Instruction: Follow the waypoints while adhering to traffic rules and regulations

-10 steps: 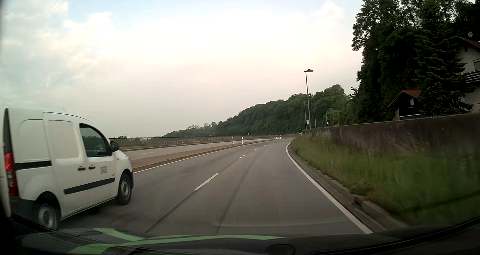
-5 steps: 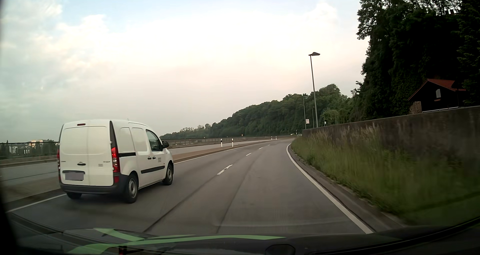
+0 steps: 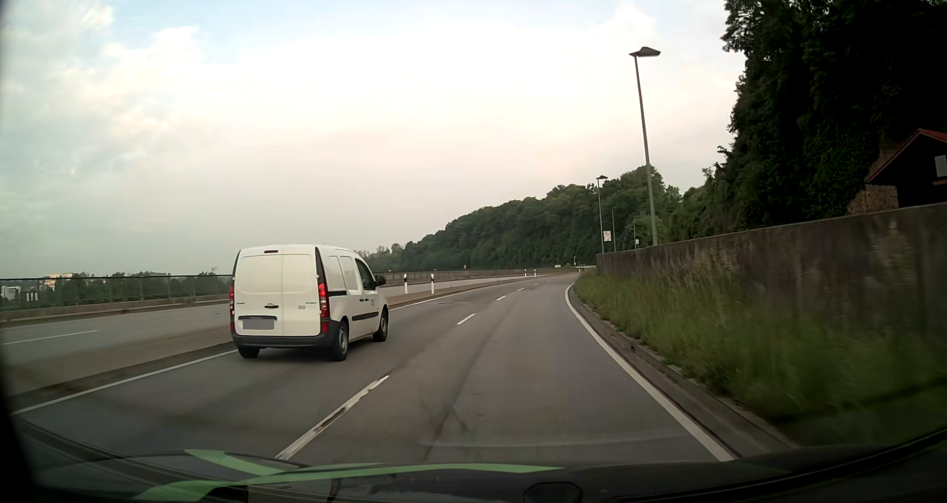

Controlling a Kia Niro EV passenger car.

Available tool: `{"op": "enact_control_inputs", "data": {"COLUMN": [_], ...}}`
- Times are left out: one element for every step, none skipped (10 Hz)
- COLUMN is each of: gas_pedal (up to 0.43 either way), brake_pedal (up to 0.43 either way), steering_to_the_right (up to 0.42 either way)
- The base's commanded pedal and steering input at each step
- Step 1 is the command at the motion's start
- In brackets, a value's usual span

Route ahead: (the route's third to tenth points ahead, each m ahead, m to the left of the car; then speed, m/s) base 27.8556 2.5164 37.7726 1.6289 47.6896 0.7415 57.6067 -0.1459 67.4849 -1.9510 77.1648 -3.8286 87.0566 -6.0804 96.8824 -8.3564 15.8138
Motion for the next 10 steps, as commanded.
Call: {"op": "enact_control_inputs", "data": {"gas_pedal": [0.087, 0.087, 0.087, 0.087, 0.087, 0.087, 0.087, 0.087, 0.087, 0.087], "brake_pedal": [0.0, 0.0, 0.0, 0.0, 0.0, 0.0, 0.0, 0.0, 0.0, 0.0], "steering_to_the_right": [0.01, 0.01, 0.01, 0.01, 0.01, 0.01, 0.01, 0.01, 0.01, 0.01]}}
